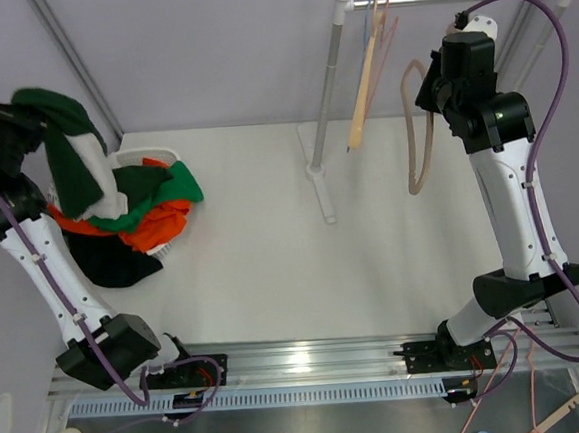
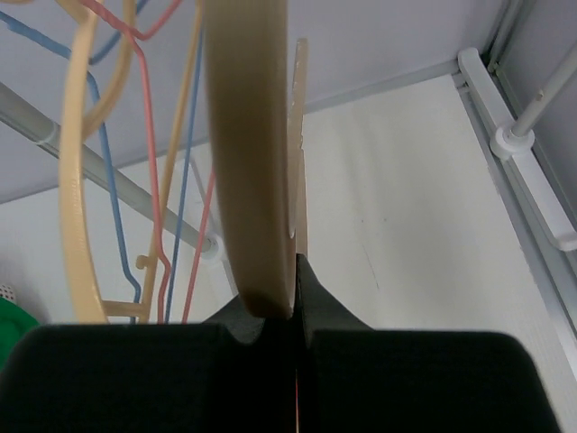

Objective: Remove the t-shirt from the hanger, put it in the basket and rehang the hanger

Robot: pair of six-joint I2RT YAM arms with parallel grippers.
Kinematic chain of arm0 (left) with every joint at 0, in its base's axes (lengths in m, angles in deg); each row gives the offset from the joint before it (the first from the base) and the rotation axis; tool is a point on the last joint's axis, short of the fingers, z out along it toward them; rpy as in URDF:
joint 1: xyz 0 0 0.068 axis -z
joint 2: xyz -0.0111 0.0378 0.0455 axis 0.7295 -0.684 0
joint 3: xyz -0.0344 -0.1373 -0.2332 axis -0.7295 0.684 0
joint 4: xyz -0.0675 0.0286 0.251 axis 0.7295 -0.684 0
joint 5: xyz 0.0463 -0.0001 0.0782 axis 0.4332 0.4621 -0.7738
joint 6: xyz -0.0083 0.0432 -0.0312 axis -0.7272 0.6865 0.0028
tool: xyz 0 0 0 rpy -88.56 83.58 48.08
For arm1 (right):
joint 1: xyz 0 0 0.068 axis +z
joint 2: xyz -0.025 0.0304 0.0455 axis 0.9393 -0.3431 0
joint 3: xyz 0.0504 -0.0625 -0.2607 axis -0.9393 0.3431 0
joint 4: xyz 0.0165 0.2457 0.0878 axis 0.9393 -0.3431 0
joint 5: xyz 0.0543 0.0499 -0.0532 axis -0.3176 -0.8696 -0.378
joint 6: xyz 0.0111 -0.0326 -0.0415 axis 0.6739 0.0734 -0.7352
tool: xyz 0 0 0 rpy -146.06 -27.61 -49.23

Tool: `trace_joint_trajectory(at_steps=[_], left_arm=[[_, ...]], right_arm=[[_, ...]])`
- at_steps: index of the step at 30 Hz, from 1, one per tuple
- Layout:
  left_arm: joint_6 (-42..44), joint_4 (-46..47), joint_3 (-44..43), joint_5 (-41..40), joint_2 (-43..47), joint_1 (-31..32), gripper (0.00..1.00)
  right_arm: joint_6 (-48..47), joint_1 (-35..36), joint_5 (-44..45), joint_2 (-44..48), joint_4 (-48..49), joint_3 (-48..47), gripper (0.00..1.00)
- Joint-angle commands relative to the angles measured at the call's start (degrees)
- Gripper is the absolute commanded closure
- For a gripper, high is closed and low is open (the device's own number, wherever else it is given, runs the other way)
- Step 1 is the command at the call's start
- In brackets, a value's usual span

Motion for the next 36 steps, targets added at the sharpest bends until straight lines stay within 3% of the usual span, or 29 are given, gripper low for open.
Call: trace_joint_trajectory(at_steps=[1,2,5,8,9,10,15,23,27,30,36], left_arm=[[1.5,-2.7,11.5,-4.9,3.5,0.1,0.99],[0.7,-3.8,16.3,-7.3,3.9,0.3,0.99],[-0.6,-9.0,18.6,-14.4,2.7,0.5,0.99],[-5.6,-23.4,15.4,-27.2,-1.3,2.4,0.99],[-7.2,-28.2,14.2,-37.0,-2.9,4.1,0.99],[-7.6,-35.5,9.9,-38.9,-4.5,4.9,0.99],[-8.3,-41.0,9.4,-38.2,-13.2,6.9,0.99],[-9.2,-45.8,10.0,-47.3,-20.6,10.1,0.99],[-5.0,-46.1,8.9,-45.9,-26.5,11.6,0.99],[-1.3,-44.2,9.0,-37.6,-32.5,11.7,0.99],[-2.7,-45.9,8.2,-39.6,-39.0,12.4,0.99]], right_arm=[[0.6,-0.3,-1.4,-0.7,2.9,-4.0,1.00],[0.9,-0.3,-2.0,-0.7,3.5,-3.7,1.00],[1.8,-0.3,-2.4,-0.4,4.5,-1.7,1.00],[0.8,-0.4,-2.1,0.9,6.9,1.5,1.00],[0.5,-0.5,-2.0,1.1,8.8,1.9,1.00],[0.3,-0.6,-2.0,0.7,9.1,1.7,1.00],[0.1,-0.8,-2.9,-0.4,9.1,-2.0,1.00],[-0.4,-1.8,-3.4,4.8,12.5,2.9,1.00],[0.0,-2.9,-5.4,5.4,12.9,4.4,1.00],[-0.6,-3.4,-6.8,5.1,13.4,4.5,1.00],[-2.5,-5.9,-9.0,3.3,17.7,2.7,1.00]])
